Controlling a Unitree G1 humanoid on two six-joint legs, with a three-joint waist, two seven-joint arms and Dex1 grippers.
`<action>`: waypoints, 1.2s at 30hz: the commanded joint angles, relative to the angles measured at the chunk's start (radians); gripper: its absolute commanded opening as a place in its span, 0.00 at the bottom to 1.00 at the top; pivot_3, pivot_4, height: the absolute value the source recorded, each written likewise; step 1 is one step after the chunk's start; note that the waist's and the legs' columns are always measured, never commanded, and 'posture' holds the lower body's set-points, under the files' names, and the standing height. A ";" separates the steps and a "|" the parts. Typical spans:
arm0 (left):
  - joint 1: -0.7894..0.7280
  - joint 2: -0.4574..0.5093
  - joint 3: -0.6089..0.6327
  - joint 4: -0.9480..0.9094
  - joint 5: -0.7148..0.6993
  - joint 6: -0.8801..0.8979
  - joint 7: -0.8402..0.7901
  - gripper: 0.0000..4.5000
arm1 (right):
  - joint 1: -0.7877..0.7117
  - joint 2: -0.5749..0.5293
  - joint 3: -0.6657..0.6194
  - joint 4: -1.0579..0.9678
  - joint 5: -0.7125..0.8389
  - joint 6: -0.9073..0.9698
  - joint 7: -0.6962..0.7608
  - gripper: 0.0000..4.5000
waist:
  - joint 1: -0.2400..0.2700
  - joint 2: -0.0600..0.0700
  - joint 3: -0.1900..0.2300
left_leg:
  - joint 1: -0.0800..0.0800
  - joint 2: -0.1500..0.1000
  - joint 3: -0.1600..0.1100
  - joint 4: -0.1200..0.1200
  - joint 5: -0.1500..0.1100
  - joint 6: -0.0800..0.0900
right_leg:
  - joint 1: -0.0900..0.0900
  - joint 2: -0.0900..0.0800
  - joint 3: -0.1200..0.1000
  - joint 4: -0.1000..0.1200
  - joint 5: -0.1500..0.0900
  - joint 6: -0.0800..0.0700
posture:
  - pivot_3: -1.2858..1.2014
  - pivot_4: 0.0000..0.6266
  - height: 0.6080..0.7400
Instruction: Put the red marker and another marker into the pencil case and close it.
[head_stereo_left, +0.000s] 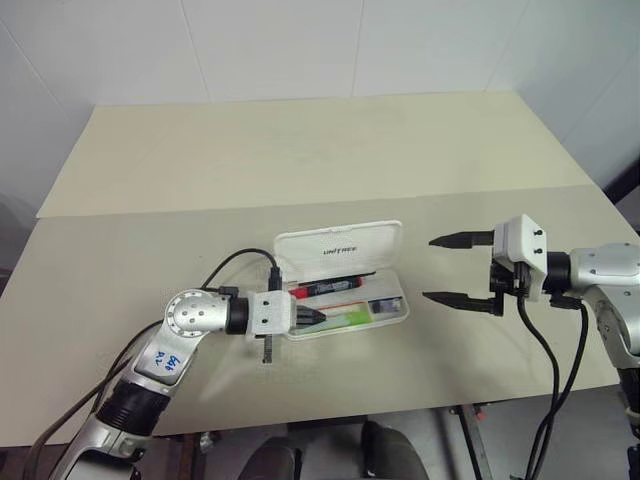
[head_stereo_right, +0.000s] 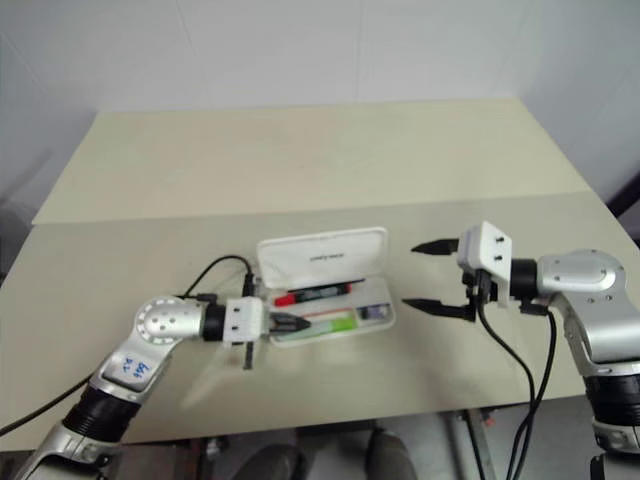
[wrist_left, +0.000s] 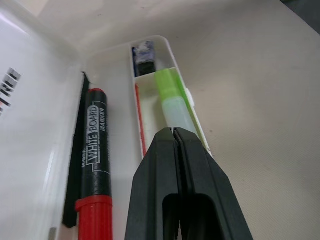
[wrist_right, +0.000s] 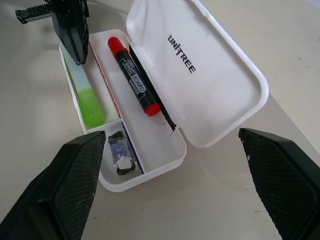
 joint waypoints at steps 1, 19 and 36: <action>0.014 0.022 -0.054 0.007 0.051 -0.016 -0.032 0.02 | -0.003 0.007 -0.018 -0.030 0.019 0.001 -0.014 1.00 | 0.000 0.000 0.000 | 0.000 0.000 0.000 0.000 0.000 0.000 | 0.000 0.000 0.000 0.000 0.000 0.000 | 0.52 0.24 1.00; 0.011 0.039 -0.059 0.001 0.065 0.012 -0.006 0.02 | -0.020 0.034 0.001 -0.008 0.001 -0.016 -0.017 1.00 | -0.001 0.000 -0.001 | 0.001 0.001 0.000 0.001 0.000 0.000 | 0.002 0.001 0.001 0.000 0.000 0.000 | 0.52 0.24 1.00; 0.013 -0.017 0.007 -0.048 0.008 0.116 0.082 0.02 | -0.026 0.053 0.013 -0.009 0.004 -0.008 -0.018 1.00 | -0.001 -0.001 -0.001 | 0.001 0.000 0.000 0.002 0.000 0.000 | 0.002 0.001 0.001 0.000 0.001 0.001 | 0.52 0.24 1.00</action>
